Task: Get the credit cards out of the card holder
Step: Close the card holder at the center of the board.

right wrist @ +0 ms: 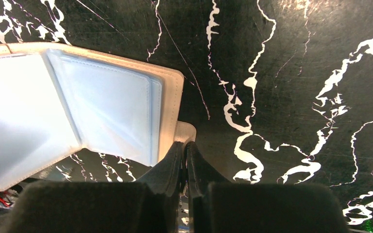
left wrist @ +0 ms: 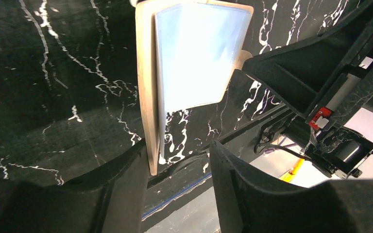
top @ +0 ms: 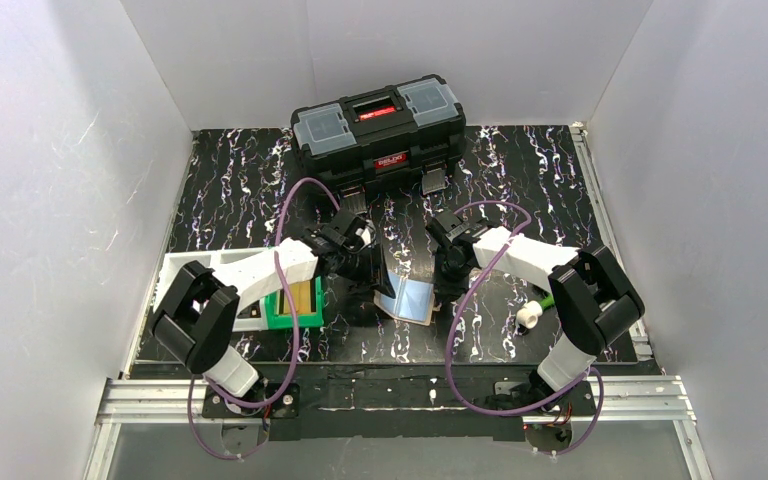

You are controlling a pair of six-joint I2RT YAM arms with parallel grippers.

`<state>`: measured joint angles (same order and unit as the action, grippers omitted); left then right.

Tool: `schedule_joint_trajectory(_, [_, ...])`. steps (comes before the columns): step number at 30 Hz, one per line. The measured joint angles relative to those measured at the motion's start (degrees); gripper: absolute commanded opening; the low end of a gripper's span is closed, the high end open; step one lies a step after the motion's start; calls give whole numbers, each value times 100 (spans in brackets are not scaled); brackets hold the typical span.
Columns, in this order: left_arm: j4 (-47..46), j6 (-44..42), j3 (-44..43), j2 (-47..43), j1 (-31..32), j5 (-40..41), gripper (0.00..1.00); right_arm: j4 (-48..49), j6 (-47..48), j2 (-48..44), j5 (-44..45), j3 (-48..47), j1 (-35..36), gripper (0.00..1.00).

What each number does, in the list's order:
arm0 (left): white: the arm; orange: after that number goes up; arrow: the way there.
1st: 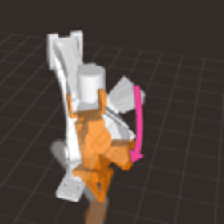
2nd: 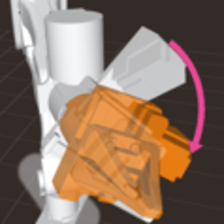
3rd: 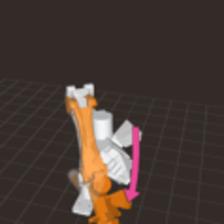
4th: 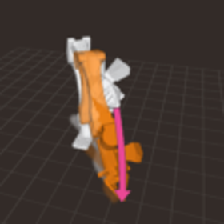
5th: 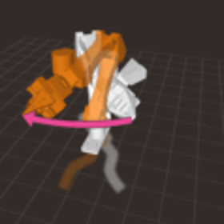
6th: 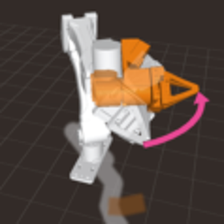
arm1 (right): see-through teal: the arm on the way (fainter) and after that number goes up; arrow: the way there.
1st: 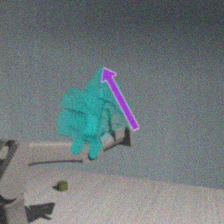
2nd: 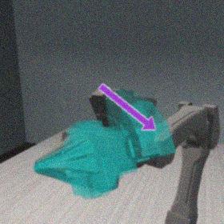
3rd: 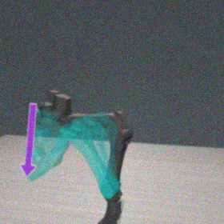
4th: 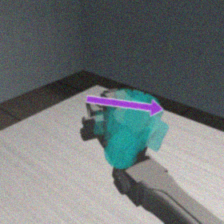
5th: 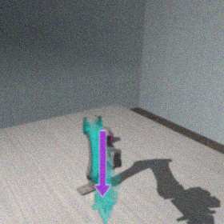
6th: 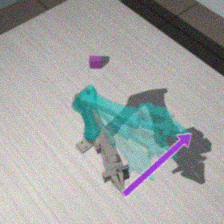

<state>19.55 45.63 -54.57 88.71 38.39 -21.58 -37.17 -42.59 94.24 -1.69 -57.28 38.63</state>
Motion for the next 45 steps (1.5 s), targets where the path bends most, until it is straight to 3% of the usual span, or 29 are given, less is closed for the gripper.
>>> schedule_joint_trajectory(4, [-26, 2, -179, 173, 157, -7, 48, 0, 17, 0, 0, -2, 0, 7])
schedule_joint_trajectory(12, [-46, -9, -535, 610, 466, -4, 62, -2, 55, 13, -28, -35, 0, 7])
schedule_joint_trajectory(22, [-50, 109, -951, 1058, 588, -2, 68, 17, 81, 63, -87, -114, 0, 7])
schedule_joint_trajectory(34, [212, 376, -1388, 1272, 636, 216, 68, 221, 79, -59, -149, -76, -90, 9])
schedule_joint_trajectory(41, [369, 341, -1641, 1464, 708, 278, 81, 380, 74, -153, -186, 50, -155, 12])
schedule_joint_trajectory(45, [391, 247, -1641, 1464, 750, 302, 82, 435, 66, -190, -197, 127, -192, 15])
